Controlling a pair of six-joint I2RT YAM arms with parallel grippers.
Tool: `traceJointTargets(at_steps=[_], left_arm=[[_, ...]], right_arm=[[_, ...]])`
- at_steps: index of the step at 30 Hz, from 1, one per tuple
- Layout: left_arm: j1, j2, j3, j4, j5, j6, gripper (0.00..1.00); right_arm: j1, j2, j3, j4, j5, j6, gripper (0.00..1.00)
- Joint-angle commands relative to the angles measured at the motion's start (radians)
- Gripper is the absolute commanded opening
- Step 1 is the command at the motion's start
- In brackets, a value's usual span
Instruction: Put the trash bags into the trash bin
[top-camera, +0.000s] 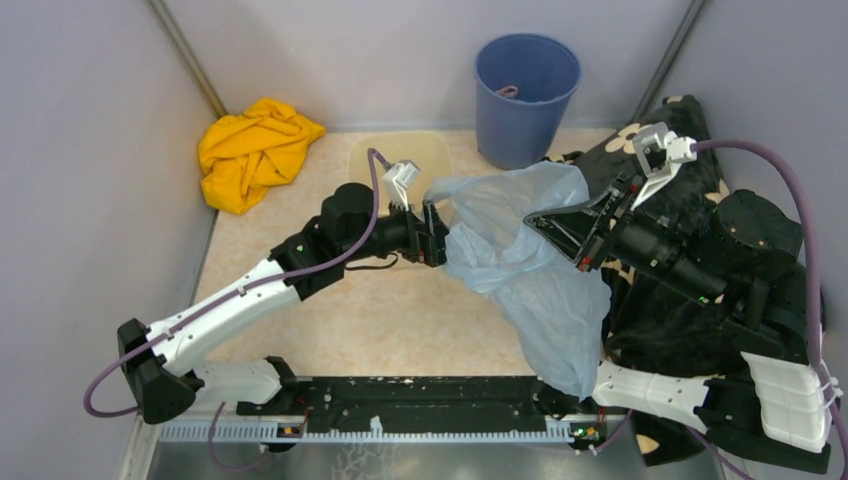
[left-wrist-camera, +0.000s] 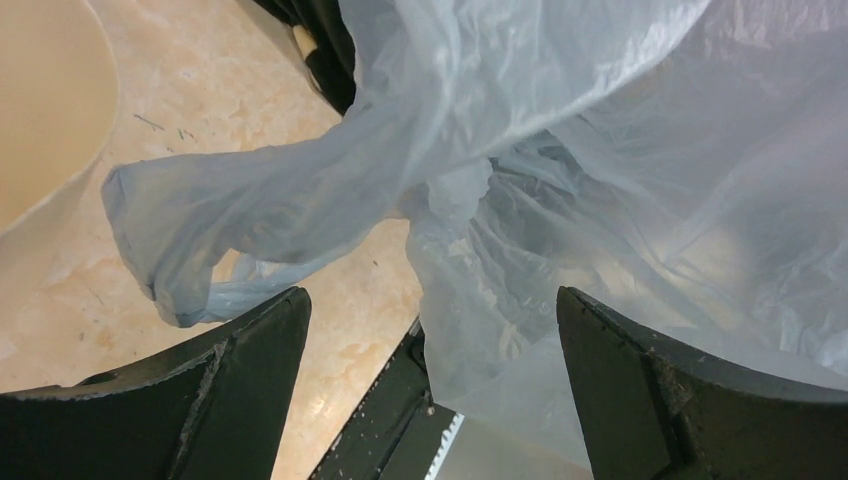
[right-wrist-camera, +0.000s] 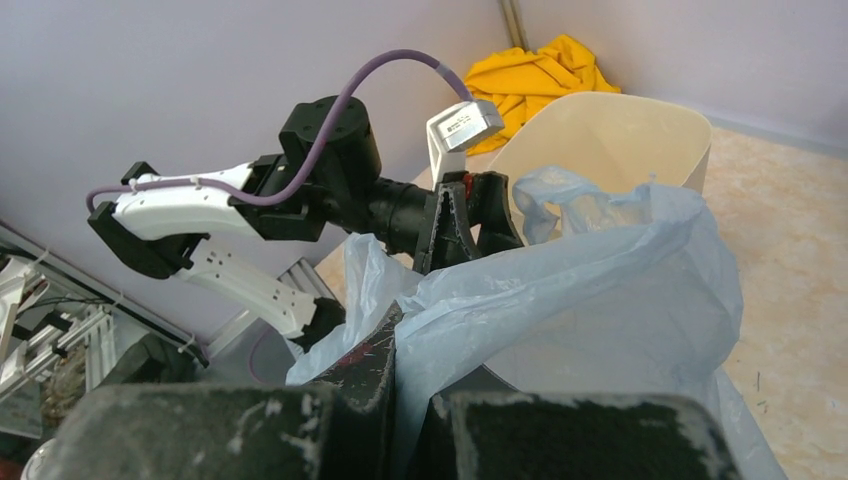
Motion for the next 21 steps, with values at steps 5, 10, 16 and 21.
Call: traceJointTargets(at_steps=[5, 10, 16, 21], left_arm=[[0.006, 0.021, 0.004, -0.010, 0.121, 0.013, 0.99], [0.006, 0.041, -0.009, 0.039, 0.159, -0.014, 0.99], [0.006, 0.040, -0.017, 0.019, 0.182, -0.009, 0.99], [0.005, 0.015, -0.009, -0.066, 0.176, 0.024, 0.99]], right_arm=[[0.008, 0.017, 0.013, 0.055, -0.015, -0.020, 0.00], [0.009, 0.021, -0.009, 0.078, -0.030, -0.020, 0.00], [0.009, 0.022, -0.018, 0.078, 0.001, -0.038, 0.00], [0.009, 0.021, -0.029, 0.067, 0.026, -0.050, 0.00]])
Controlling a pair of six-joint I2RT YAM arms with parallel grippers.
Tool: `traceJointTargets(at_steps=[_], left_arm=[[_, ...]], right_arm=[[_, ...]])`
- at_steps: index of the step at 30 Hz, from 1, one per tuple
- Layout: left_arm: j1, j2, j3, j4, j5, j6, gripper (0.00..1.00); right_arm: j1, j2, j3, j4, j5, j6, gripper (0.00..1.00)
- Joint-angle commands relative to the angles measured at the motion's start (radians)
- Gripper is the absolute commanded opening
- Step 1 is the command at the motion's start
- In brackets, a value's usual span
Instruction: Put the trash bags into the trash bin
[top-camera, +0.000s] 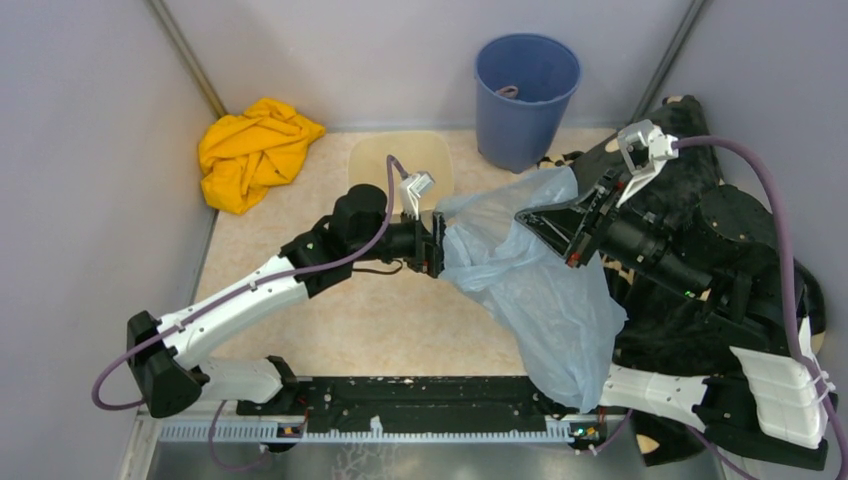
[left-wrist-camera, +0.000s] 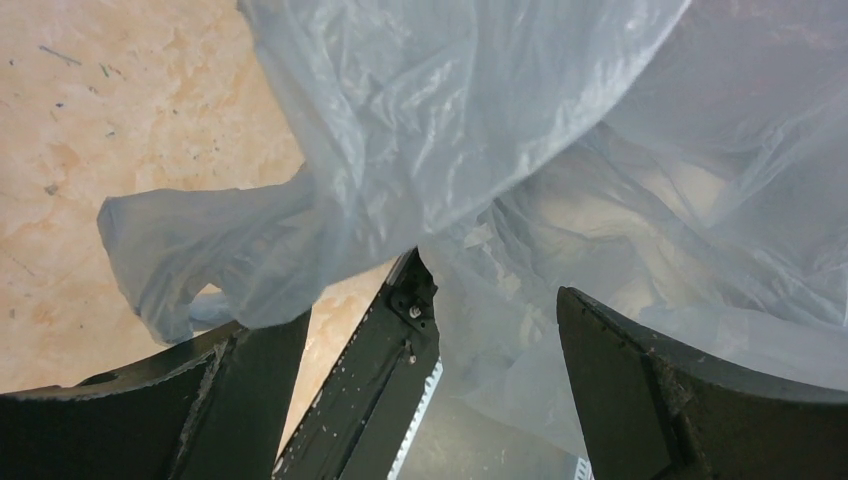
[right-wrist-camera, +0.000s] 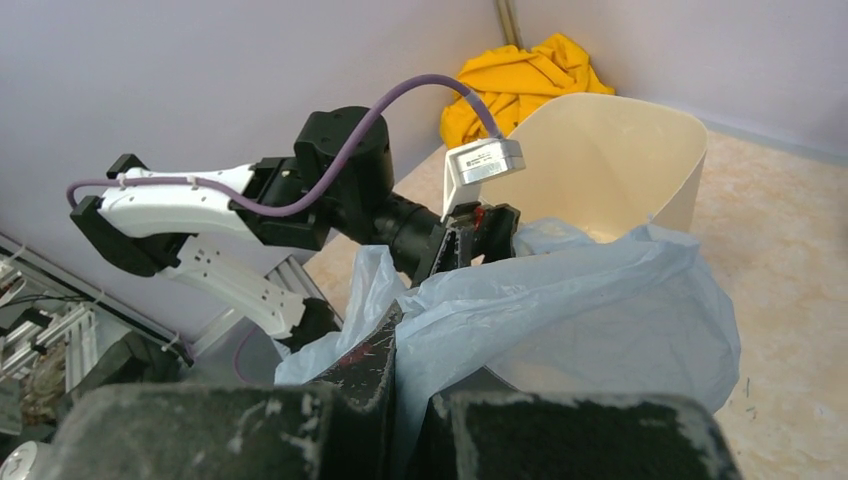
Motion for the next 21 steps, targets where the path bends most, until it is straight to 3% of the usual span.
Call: traceJointTargets(at_steps=[1, 14, 21], left_arm=[[0.006, -0.036, -0.003, -0.055, 0.020, 0.026, 0.99], [0.054, -0.036, 0.058, -0.138, 0.088, -0.031, 0.99], [0.080, 0.011, 0.015, -0.083, 0.155, -0.171, 0.99]], right_arm=[[0.009, 0.004, -0.012, 0.041, 0.029, -0.028, 0.00], [0.009, -0.029, -0.082, 0.089, 0.012, -0.049, 0.00], [0.009, -0.056, -0.118, 0.148, -0.033, -0.049, 0.00]])
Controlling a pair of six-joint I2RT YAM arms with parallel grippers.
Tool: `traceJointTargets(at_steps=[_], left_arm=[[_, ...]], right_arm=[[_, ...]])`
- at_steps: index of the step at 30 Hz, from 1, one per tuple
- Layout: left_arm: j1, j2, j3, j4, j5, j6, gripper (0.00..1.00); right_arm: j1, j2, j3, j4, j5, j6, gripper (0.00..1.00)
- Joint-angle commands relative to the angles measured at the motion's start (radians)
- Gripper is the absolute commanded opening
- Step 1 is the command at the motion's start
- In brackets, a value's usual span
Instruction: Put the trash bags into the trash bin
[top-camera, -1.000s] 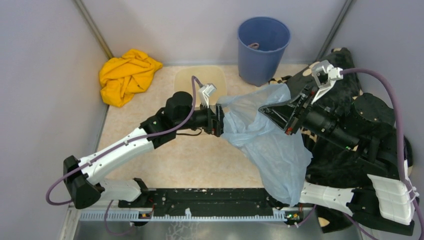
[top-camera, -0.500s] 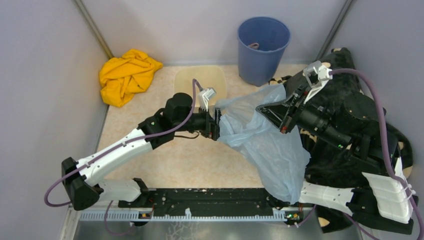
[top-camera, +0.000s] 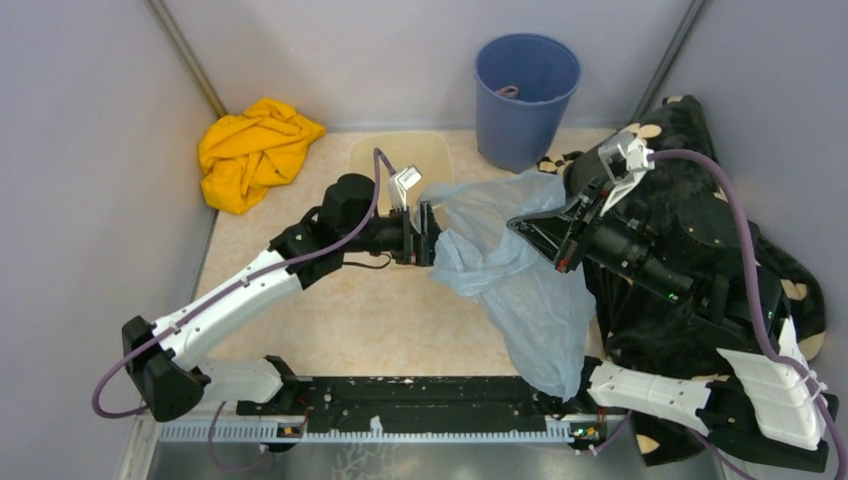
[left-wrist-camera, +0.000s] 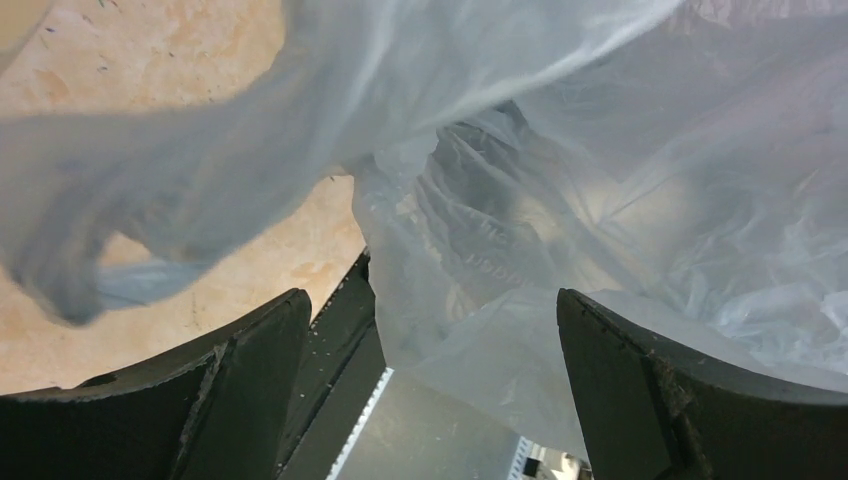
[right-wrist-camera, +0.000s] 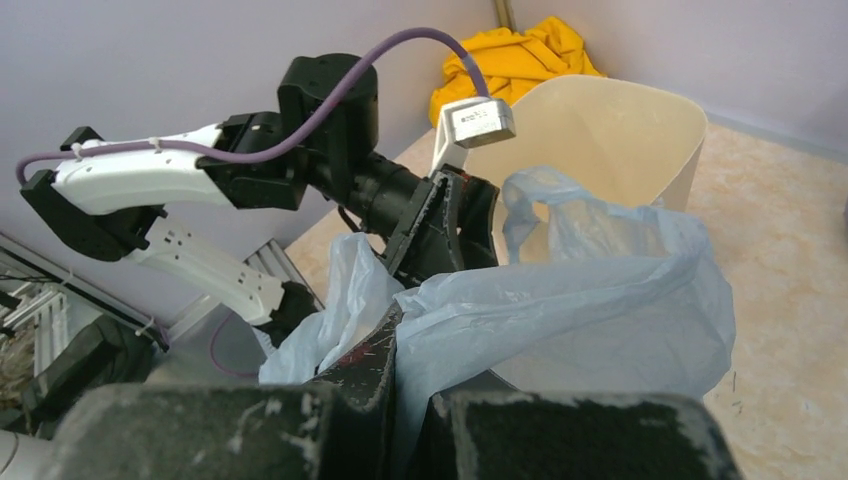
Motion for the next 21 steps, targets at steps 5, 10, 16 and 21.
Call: traceJointTargets(at_steps=[5, 10, 16, 21], left_arm=[[0.006, 0.020, -0.112, 0.172, 0.086, -0.185, 0.99], [0.006, 0.019, -0.128, 0.185, 0.072, -0.199, 0.99], [0.006, 0.060, -0.165, 0.343, 0.081, -0.286, 0.99], [0.006, 0.112, -0.127, 0.346, 0.105, -0.280, 0.99]], right_arm=[[0.009, -0.024, -0.002, 0.109, -0.038, -0.013, 0.00], [0.009, -0.032, -0.013, 0.126, -0.063, -0.012, 0.00], [0.009, -0.038, -0.046, 0.153, -0.094, 0.007, 0.00], [0.009, -0.041, -0.079, 0.172, -0.124, 0.028, 0.00]])
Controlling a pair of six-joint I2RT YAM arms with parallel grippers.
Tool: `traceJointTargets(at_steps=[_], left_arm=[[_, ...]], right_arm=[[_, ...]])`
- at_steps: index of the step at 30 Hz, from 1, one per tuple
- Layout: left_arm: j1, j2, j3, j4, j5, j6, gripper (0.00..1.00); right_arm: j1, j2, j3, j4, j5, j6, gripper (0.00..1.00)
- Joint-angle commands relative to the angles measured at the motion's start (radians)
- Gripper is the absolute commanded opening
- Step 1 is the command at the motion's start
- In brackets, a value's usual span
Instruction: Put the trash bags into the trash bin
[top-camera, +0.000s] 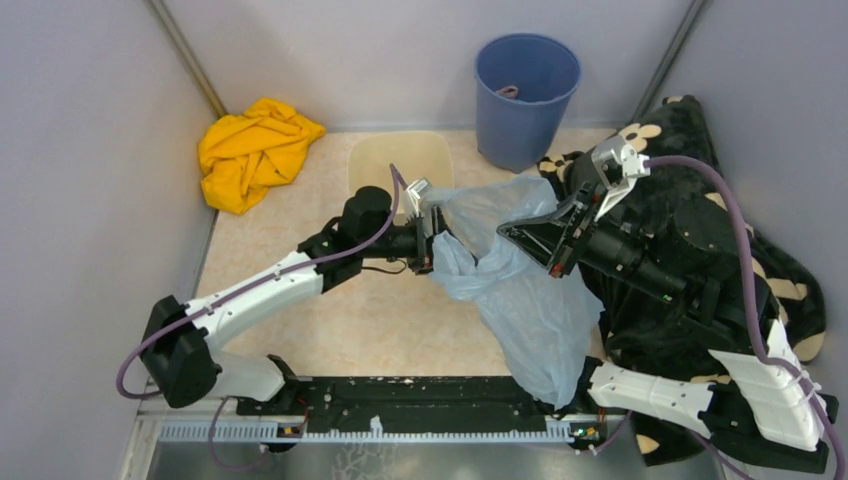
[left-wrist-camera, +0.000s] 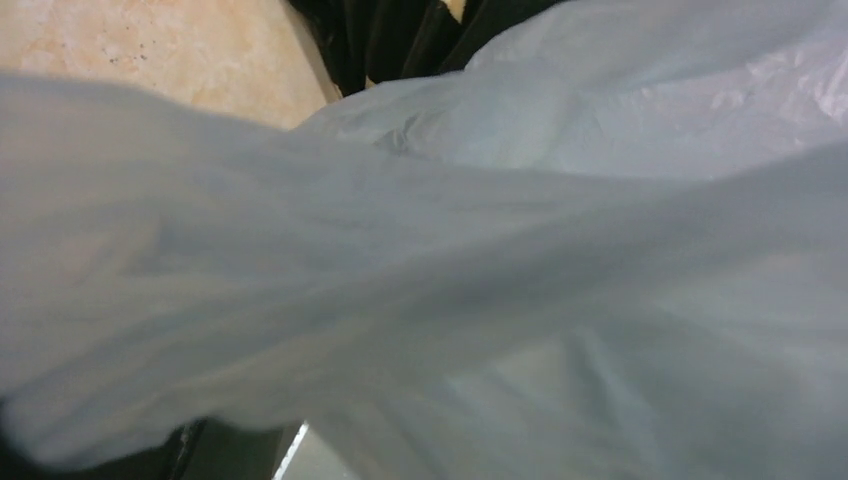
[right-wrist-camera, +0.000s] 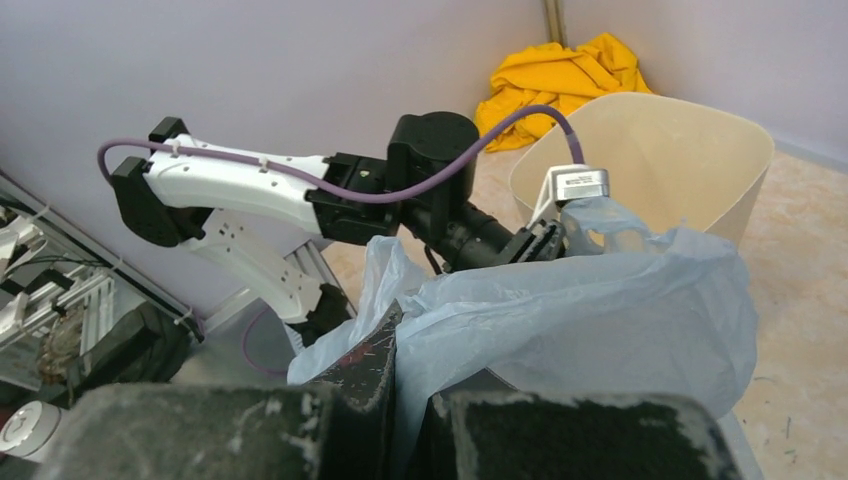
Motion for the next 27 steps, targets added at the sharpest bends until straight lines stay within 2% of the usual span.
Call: traceJointTargets(at_steps=[1, 3, 7, 11, 13, 16, 19, 27], left_arm=[[0.001, 0.037, 0.030, 0.065, 0.031, -0.028, 0.99], [0.001, 0.036, 0.032, 0.055, 0.009, -0.014, 0.98], [0.001, 0.030, 0.032, 0.048, 0.000, 0.007, 0.80], [0.008, 0.017, 0.036, 0.034, -0.014, 0.031, 0.46], [0.016, 0.016, 0.051, 0.011, -0.009, 0.049, 0.35], [0.024, 0.010, 0.078, -0.048, -0.008, 0.079, 0.23], [0.030, 0.005, 0.100, -0.074, -0.007, 0.099, 0.00], [0.035, 0.001, 0.169, -0.139, 0.014, 0.149, 0.00]], right_arm=[[0.009, -0.010, -0.015, 0.070, -0.037, 0.020, 0.00], [0.009, -0.013, -0.020, 0.070, -0.035, 0.020, 0.00], [0.009, -0.012, -0.010, 0.062, -0.025, 0.020, 0.00], [0.009, -0.009, -0.015, 0.054, -0.020, 0.019, 0.00], [0.009, -0.012, -0.025, 0.055, -0.011, 0.019, 0.00], [0.009, -0.009, -0.024, 0.040, 0.000, 0.016, 0.00], [0.009, -0.004, -0.011, 0.018, 0.010, 0.013, 0.00], [0.008, 0.003, -0.015, -0.017, 0.039, 0.010, 0.00]])
